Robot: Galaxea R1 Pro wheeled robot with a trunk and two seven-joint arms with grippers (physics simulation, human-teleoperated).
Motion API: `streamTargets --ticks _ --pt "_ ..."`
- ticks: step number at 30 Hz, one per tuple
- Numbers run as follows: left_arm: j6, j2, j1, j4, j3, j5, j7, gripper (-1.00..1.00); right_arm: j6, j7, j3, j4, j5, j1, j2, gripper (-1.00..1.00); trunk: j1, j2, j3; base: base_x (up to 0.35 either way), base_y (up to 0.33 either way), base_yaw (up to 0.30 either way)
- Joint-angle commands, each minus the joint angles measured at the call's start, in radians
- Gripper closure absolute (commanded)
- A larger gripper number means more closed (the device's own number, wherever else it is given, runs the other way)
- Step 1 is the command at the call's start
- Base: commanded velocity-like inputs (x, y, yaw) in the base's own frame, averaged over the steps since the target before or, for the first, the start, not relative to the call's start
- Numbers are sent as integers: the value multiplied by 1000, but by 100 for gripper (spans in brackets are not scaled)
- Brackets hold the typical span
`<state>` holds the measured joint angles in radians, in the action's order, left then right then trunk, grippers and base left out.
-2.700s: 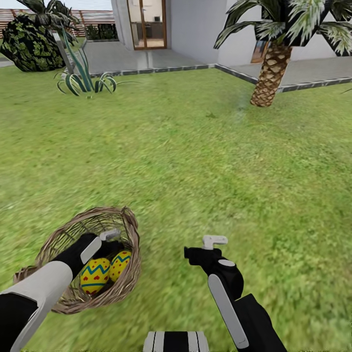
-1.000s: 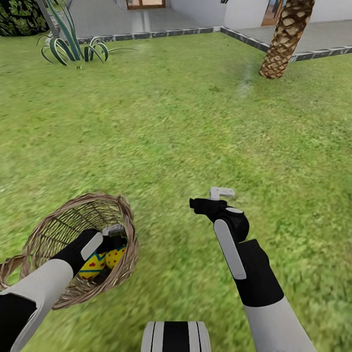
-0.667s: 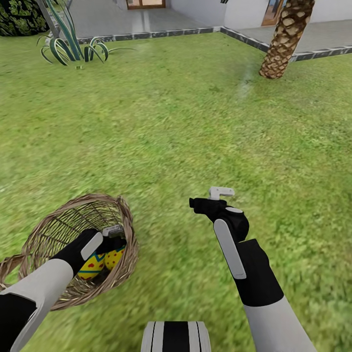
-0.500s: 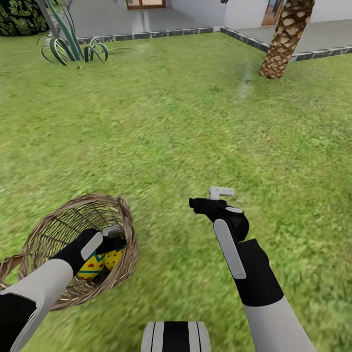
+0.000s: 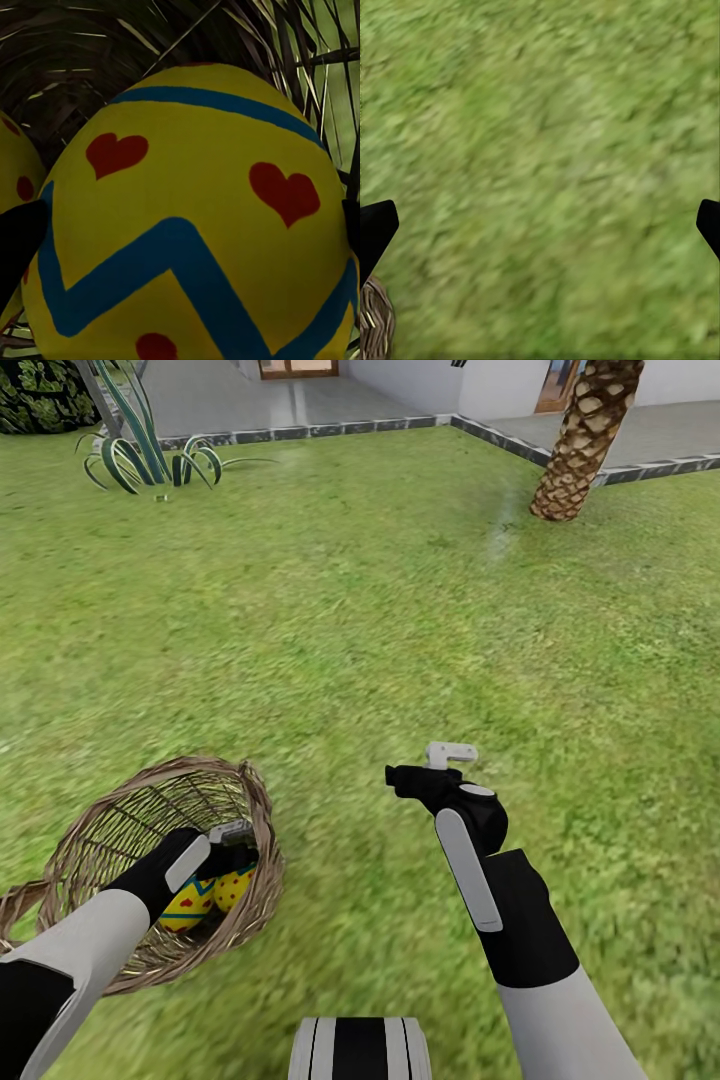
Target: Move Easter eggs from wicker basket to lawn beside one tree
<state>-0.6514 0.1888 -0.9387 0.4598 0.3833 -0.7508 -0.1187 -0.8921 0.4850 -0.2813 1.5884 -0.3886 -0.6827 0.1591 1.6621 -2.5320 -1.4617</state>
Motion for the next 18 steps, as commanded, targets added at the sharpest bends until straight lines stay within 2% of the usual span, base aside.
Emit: streamTargets --ticks 1,7,10,14,18 --pt "-4 1 0 -84 9 4 -10 100 -2 10 -1 1 -10 0 0 -100 0 0 -1 0 0 0" --pt "-4 1 1 -84 9 4 -10 100 -2 10 -1 0 -10 0 0 -100 0 0 -1 0 0 0" --pt "-4 1 1 -84 9 4 -10 100 -2 10 -1 0 -10 0 0 -100 -1 1 11 0 0 0" --pt "-4 1 1 -84 9 4 -10 100 -2 10 -1 0 -10 0 0 -100 -1 1 11 0 0 0" --pt "-3 1 1 -84 10 4 -11 100 -2 10 -1 0 -10 0 0 -100 -3 1 26 0 0 0"
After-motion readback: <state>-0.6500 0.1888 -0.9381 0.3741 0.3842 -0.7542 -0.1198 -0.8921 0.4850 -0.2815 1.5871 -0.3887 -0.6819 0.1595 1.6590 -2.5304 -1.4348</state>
